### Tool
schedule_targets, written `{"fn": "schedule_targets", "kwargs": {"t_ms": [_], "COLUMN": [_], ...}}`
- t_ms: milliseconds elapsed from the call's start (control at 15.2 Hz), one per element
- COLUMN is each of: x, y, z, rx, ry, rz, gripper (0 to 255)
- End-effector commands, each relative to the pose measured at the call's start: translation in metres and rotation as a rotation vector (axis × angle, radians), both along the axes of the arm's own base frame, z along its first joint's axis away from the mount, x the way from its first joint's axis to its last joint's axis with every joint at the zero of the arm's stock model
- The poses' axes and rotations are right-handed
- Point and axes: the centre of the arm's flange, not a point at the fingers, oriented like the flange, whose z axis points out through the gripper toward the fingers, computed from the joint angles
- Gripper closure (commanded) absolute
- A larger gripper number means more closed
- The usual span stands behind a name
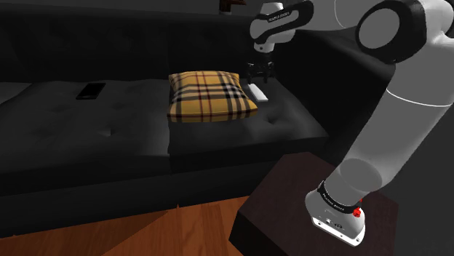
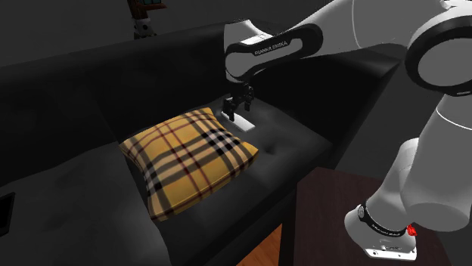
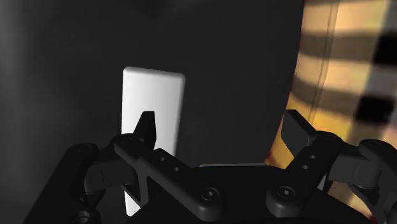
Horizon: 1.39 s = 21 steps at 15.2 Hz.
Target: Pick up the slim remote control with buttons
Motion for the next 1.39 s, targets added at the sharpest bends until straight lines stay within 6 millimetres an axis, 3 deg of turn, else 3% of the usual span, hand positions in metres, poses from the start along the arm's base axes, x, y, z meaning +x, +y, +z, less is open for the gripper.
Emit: {"fn": "schedule_targets", "kwargs": {"t_ms": [0, 594, 1188, 1254, 1320], "x": [0.009, 0.050, 0.050, 0.051, 0.051], "y": [-0.020, -0.107, -0.107, -0.108, -0.108], "z": [-0.014, -0.078, -0.118, -0.117, -0.117], "rx": [-0.001, -0.002, -0.002, -0.002, -0.002], "ry": [0.008, 0.038, 0.038, 0.038, 0.038], "rz": [-0.029, -0.149, -0.149, -0.149, -0.149], "gripper": [0, 0, 0, 255, 255]}}
